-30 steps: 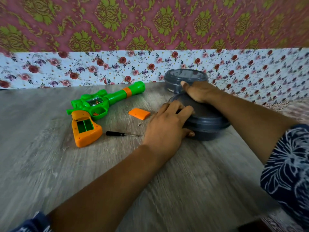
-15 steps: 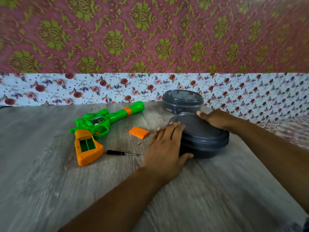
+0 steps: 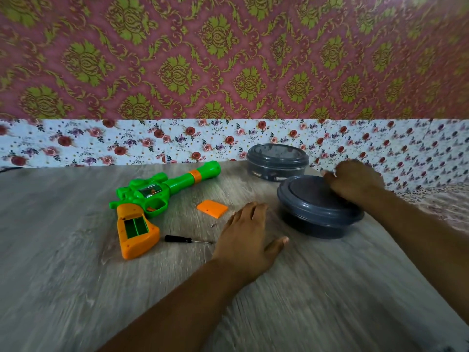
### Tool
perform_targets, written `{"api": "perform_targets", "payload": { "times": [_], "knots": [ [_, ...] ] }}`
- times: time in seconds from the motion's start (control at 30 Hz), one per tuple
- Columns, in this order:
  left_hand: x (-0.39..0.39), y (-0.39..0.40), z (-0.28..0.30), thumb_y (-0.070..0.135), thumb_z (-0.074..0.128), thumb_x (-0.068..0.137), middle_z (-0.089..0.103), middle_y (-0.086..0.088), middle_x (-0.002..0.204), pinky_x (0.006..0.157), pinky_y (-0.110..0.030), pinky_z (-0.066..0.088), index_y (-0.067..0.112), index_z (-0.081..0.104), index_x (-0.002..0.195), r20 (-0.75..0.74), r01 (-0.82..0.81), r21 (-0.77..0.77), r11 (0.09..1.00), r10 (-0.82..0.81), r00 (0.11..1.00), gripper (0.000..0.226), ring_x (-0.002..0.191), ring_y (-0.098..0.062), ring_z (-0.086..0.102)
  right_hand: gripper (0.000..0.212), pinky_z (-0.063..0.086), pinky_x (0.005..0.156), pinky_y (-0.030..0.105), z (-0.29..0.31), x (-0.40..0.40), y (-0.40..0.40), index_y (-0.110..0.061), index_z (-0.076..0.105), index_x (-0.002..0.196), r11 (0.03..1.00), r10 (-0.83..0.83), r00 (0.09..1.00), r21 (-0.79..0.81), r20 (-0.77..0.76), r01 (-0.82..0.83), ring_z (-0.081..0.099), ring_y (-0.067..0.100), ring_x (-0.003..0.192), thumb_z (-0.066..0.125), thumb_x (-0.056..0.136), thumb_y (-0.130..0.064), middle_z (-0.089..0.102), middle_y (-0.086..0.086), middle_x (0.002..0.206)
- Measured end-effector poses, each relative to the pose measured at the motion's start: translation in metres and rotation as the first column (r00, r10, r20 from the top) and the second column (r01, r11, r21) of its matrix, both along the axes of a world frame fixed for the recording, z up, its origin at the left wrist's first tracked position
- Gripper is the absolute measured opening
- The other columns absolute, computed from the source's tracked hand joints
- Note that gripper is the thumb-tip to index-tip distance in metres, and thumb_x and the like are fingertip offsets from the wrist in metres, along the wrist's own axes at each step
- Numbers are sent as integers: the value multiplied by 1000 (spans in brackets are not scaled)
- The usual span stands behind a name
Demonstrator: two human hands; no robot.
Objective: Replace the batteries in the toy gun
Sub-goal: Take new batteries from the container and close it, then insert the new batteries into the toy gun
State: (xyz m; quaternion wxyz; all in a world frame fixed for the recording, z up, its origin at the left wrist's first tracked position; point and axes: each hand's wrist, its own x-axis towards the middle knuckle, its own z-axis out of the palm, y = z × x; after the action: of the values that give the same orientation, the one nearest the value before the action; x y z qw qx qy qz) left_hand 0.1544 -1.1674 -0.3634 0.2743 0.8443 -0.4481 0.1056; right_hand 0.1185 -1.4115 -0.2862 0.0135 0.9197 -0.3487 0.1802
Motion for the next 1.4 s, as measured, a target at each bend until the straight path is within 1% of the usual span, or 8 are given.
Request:
{"api": "perform_targets", "payload": {
  "times": [0.1, 0.23, 0.33, 0.53, 0.8, 0.97, 1.23, 1.4],
  "knots": [
    [2, 3, 6, 50, 47, 90, 36, 2, 143, 102, -30, 35, 20, 34, 139, -69, -40, -70, 997, 35, 997, 59, 128, -18, 40, 32, 44, 75, 31, 11, 1, 38, -9, 62, 94, 918, 347, 933, -239, 98, -316, 54, 24, 85, 45, 93, -36, 60, 12, 94],
    [13, 19, 22, 40, 42, 95, 44, -2, 138, 93, -29, 38, 20, 43, 133, -62, -126, -177, 976, 117, 991, 43, 121, -20, 47, 23, 42, 59, 24, 13, -3, 103, -9, 65, 85, 777, 608, 784, 107, 126, -620, 58, 16, 66, 53, 91, -27, 65, 8, 78],
    [27, 36, 35, 36, 43, 95, 50, -6, 131, 91, -31, 40, 17, 50, 127, -31, -217, -251, 943, 216, 976, 37, 117, -23, 50, 28, 51, 78, 36, 6, -3, 134, -9, 69, 94, 660, 706, 708, 394, -33, -640, 64, 20, 84, 62, 85, -35, 69, 9, 94],
    [54, 84, 45, 27, 53, 91, 57, -15, 116, 86, -38, 43, 9, 60, 114, 72, -440, -313, 842, 483, 873, 30, 104, -33, 54, 53, 51, 83, 40, -6, -7, 143, -15, 64, 101, 664, 734, 606, 513, -307, -544, 64, 24, 92, 76, 64, -51, 69, 8, 100],
    [74, 130, 56, 69, 55, 75, 43, -28, 125, 94, -43, 40, 1, 46, 121, -79, -826, 159, 541, 841, 536, 82, 119, -43, 41, 41, 53, 77, 36, -6, -7, 141, -21, 62, 98, 657, 730, 614, 557, -302, -508, 65, 26, 93, 80, 66, -38, 67, 6, 103],
    [82, 142, 52, 70, 61, 69, 57, -18, 120, 83, -31, 43, 7, 55, 118, -246, -692, 386, 609, 791, 559, 80, 112, -31, 55, 37, 50, 64, 29, -8, -3, 137, -14, 62, 99, 645, 727, 629, 587, -275, -489, 61, 16, 69, 77, 71, -32, 68, 13, 101],
    [82, 141, 50, 50, 60, 82, 52, -14, 105, 84, -31, 41, 15, 54, 113, -426, -628, 347, 697, 713, 556, 47, 109, -29, 54, 33, 51, 47, 29, 9, 10, 139, -15, 54, 108, 354, 697, 689, 741, 198, -571, 61, 20, 53, 68, 79, -8, 72, 13, 82],
    [85, 142, 47, 39, 63, 84, 49, -13, 69, 40, -16, 39, 7, 47, 71, -760, -666, 89, 740, 483, 435, 38, 53, -23, 49, 31, 49, 40, 26, 16, 44, 159, -13, 52, 112, 57, 496, 647, 722, 580, -690, 57, 17, 43, 61, 83, -5, 72, 11, 73]
  ]
}}
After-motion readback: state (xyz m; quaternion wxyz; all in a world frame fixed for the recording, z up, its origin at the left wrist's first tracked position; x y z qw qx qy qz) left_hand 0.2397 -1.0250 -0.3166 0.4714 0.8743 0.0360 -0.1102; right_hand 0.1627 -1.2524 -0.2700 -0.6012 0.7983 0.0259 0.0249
